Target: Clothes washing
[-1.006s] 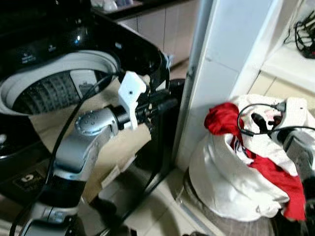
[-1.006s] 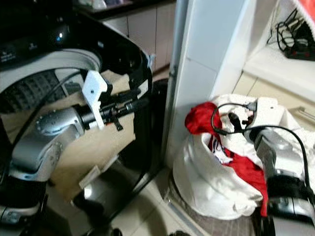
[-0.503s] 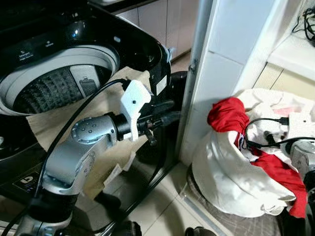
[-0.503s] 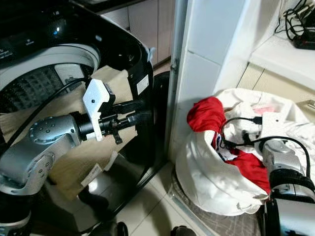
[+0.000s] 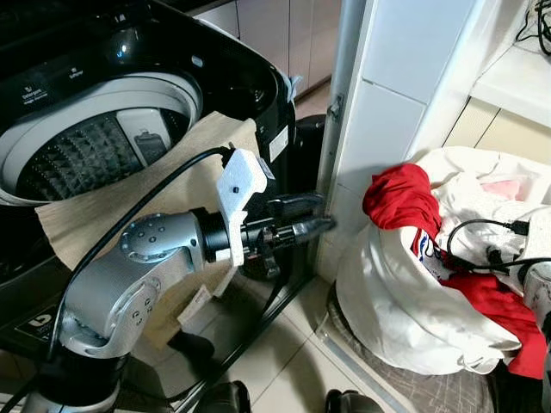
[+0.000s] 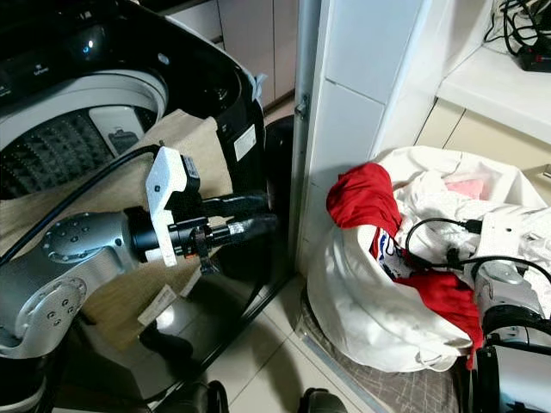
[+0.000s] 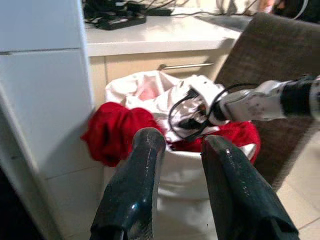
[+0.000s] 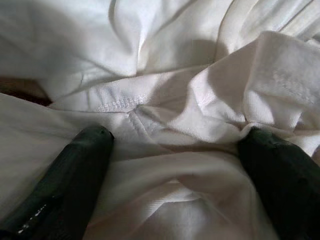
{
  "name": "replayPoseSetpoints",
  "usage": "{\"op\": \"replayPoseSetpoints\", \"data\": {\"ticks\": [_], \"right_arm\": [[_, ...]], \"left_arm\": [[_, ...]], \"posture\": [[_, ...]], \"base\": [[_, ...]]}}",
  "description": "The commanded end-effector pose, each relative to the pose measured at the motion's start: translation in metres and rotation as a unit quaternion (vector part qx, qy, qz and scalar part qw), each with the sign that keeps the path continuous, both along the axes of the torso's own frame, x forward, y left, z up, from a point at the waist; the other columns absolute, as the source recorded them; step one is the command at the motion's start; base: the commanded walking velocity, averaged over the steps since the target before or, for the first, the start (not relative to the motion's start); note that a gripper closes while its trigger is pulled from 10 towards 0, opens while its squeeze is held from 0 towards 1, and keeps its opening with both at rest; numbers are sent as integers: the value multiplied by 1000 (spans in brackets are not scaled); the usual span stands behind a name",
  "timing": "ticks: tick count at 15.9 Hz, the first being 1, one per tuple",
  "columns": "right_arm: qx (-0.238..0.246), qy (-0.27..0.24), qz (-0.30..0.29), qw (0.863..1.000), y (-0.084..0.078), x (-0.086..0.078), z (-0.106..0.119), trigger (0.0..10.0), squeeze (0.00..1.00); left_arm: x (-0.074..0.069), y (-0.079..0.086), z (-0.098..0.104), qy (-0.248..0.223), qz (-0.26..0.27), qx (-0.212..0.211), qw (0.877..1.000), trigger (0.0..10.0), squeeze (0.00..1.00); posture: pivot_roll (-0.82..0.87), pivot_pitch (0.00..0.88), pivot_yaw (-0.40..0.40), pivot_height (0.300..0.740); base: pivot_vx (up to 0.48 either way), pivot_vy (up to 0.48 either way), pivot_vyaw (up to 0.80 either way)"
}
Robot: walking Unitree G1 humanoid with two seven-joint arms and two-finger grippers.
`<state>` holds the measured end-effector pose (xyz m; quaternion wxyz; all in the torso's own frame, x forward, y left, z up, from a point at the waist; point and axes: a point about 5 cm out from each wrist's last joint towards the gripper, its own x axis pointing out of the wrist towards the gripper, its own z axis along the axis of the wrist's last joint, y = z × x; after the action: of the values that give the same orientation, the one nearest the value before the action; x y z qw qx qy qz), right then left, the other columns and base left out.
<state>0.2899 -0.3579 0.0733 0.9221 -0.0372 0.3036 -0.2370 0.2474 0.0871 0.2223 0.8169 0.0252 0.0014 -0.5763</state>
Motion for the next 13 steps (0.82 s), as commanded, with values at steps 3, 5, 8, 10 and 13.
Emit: {"op": "replayPoseSetpoints", "data": {"ticks": [3, 5, 8, 10, 13], "right_arm": [[22, 5, -13, 1000, -1, -4, -4, 0, 0], [22, 3, -10, 1000, 0, -2, -3, 0, 0], [23, -4, -10, 1000, 0, 0, 0, 0, 0], [24, -10, -11, 1000, -1, 1, 2, 0, 0], [27, -15, -11, 999, -1, 2, 2, 0, 0]], "left_arm": [[-13, -2, 1, 14, -52, 6, 999, 10000, 0], [-15, -2, 1, 15, -60, 8, 998, 10000, 0], [-14, -2, 0, 15, -55, 12, 998, 10000, 0], [-13, -1, 0, 14, -52, 11, 998, 10000, 0], [-12, -1, 0, 14, -51, 11, 999, 10000, 0]], "posture": [[24, 138, 61, 740], [21, 131, 57, 740], [19, 126, 55, 740], [14, 120, 53, 740], [9, 114, 53, 740]], "base": [[0, 0, 0], [0, 0, 0], [0, 0, 0], [0, 0, 0], [0, 0, 0]]}}
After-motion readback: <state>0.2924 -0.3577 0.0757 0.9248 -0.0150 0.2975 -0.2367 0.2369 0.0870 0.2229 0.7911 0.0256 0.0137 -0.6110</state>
